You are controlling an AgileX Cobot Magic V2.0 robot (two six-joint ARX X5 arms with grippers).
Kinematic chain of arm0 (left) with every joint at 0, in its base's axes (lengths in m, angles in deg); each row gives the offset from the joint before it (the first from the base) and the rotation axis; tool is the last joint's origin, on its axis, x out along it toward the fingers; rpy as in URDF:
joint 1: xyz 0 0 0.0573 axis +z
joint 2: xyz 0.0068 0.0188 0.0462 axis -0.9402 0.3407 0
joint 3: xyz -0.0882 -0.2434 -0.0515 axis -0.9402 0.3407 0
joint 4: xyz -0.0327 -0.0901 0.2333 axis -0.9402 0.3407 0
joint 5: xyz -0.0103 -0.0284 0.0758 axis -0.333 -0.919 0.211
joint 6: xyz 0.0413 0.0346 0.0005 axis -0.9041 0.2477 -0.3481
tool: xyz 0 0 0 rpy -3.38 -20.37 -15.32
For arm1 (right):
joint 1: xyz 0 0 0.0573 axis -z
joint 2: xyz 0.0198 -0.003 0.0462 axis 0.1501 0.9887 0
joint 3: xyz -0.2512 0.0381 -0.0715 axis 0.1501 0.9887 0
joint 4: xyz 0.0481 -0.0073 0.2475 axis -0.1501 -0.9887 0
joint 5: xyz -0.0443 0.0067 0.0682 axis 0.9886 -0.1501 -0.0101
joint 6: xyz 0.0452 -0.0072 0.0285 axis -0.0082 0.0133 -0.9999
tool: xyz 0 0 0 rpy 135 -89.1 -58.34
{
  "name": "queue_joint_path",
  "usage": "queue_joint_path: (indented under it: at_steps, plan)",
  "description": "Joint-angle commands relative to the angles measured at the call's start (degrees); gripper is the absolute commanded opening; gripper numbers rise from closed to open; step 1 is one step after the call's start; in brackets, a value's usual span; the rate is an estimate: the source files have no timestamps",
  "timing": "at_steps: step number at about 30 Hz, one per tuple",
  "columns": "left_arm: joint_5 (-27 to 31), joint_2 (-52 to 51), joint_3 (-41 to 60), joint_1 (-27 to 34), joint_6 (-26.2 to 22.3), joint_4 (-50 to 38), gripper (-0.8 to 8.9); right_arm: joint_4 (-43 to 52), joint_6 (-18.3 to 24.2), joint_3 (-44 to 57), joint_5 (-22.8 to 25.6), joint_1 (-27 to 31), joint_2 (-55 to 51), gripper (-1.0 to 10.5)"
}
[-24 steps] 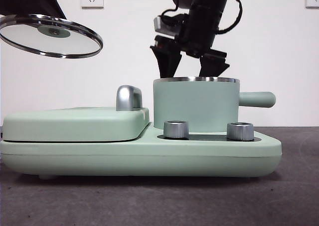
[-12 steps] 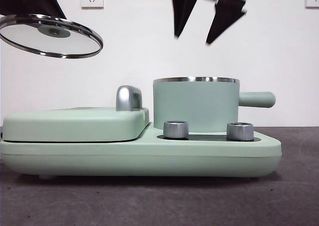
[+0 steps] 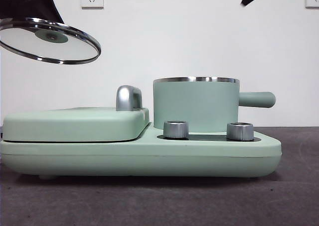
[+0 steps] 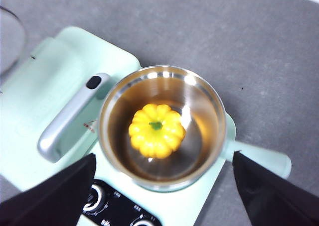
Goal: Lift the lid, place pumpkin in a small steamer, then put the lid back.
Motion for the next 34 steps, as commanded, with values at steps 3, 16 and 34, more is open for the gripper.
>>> queue_joint_path:
  at_steps: [3, 16, 34]
  plan:
    - [-0.7, 0.0, -0.9, -1.1, 0.2, -1.4, 0.15, 0.4, -4.4, 8.2, 2.8, -0.4, -7.5, 4.2]
    - [-4.9, 0.0, -0.9, -6.3, -0.3, -2.1, 0.14, 2.6, -5.6, 30.3, 9.2, -0.4, -32.1, 4.2]
    - [-6.9, 2.5, -0.9, -14.4, 0.1, -17.0, 0.14, -5.0, -7.6, 34.2, 8.5, -0.4, -42.6, 4.2]
